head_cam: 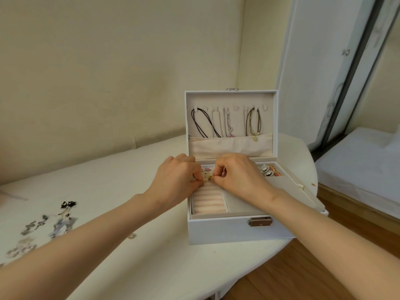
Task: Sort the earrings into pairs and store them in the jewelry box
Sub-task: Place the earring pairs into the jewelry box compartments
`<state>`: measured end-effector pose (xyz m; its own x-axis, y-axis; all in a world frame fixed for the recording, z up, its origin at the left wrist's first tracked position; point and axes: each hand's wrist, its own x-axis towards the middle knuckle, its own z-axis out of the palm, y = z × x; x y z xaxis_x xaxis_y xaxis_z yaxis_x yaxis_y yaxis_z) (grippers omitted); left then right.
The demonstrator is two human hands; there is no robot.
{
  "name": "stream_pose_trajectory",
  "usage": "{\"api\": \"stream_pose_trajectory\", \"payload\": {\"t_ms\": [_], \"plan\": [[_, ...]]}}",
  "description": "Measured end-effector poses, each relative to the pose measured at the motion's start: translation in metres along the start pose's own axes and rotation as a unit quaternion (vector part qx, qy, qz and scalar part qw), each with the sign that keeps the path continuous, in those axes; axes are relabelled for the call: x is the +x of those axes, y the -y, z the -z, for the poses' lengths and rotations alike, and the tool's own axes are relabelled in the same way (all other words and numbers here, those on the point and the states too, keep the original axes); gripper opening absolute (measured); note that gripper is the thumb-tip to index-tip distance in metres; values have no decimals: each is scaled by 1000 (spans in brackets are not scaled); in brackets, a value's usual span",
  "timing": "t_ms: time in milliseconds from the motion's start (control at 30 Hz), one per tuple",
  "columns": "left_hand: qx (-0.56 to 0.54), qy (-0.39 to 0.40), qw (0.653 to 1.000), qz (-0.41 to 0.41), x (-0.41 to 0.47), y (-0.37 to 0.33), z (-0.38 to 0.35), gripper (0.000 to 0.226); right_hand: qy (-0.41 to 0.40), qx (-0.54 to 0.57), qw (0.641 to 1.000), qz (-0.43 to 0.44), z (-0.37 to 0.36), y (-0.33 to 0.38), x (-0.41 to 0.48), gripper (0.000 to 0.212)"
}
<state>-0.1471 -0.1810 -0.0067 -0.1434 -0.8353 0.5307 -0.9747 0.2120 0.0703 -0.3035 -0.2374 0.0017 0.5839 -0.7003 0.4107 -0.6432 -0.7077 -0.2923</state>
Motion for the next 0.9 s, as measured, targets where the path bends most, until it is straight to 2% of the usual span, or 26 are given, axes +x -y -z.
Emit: {"api": "stream_pose_trajectory", "payload": {"t_ms": [200, 400, 567, 667, 767, 900], "plan": [[20, 41, 999, -17, 0, -2, 5, 16, 0, -88, 995, 56, 2, 6, -8, 7], [15, 54, 998, -33, -6, 1, 8, 21, 26, -150, 984, 88, 1, 21, -9, 19], [11, 57, 998, -17, -5, 2, 12, 20, 61, -70, 995, 28, 7, 10, 2, 7], [7, 28, 1000, -3, -4, 1, 15, 17, 60, 23, 998, -6, 15, -3, 9, 16], [31, 47, 998, 8, -1, -4, 15, 19, 89, 67, 994, 12, 16, -8, 10, 21], [49, 75, 996, 17, 2, -9, 12, 20, 91, 67, 993, 36, 8, -8, 9, 12]]}}
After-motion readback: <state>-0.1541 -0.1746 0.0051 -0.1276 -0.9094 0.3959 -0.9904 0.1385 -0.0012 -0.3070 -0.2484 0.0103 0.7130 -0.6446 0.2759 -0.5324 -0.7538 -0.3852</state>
